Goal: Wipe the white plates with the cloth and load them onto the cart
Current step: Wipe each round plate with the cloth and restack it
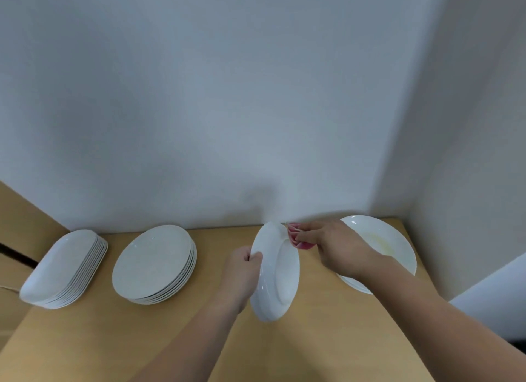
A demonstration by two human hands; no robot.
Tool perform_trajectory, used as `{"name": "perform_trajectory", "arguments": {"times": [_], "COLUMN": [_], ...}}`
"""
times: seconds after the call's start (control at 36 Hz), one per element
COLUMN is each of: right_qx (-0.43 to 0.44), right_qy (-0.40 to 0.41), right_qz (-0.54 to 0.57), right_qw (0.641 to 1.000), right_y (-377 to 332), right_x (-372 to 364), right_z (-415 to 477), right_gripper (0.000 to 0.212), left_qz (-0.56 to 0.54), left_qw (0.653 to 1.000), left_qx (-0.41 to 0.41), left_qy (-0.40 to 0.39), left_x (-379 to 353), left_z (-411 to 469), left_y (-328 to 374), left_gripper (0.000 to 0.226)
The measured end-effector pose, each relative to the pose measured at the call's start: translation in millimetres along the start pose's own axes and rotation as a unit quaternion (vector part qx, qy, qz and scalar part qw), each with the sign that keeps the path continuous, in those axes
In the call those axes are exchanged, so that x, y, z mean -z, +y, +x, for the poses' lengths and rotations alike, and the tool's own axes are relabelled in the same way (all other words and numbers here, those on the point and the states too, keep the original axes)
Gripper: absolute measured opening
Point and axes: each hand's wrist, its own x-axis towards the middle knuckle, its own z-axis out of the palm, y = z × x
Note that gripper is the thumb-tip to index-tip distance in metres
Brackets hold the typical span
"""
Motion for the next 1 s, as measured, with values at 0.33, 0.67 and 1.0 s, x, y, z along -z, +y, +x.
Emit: {"name": "perform_trajectory", "arguments": {"times": [0.33,0.67,1.0], "right_qx": [0.016,0.036,0.120], "right_qy": [-0.007,-0.005,-0.114], "right_qz": [-0.012,0.015,-0.029], "right_qw": [1.000,0.999,0.986], "right_y": [-11.0,-33.6,-32.8], "right_x": [-17.5,-62.7,-115.1], "right_z": [21.1,53.7,84.2], "right_gripper": [0.053,0.055,0.071], "left_qz": [-0.009,0.240,0.243], "left_qw": [1.000,0.967,0.966], "left_qx": [0.017,-0.074,-0.080], "left_qy": [-0.022,-0.044,-0.032], "left_x": [20.3,51.3,63.7], "left_z": [9.9,12.0,15.6], "left_y": [-7.1,-5.4,-29.0], "left_gripper": [0.020,0.027,0.036]}}
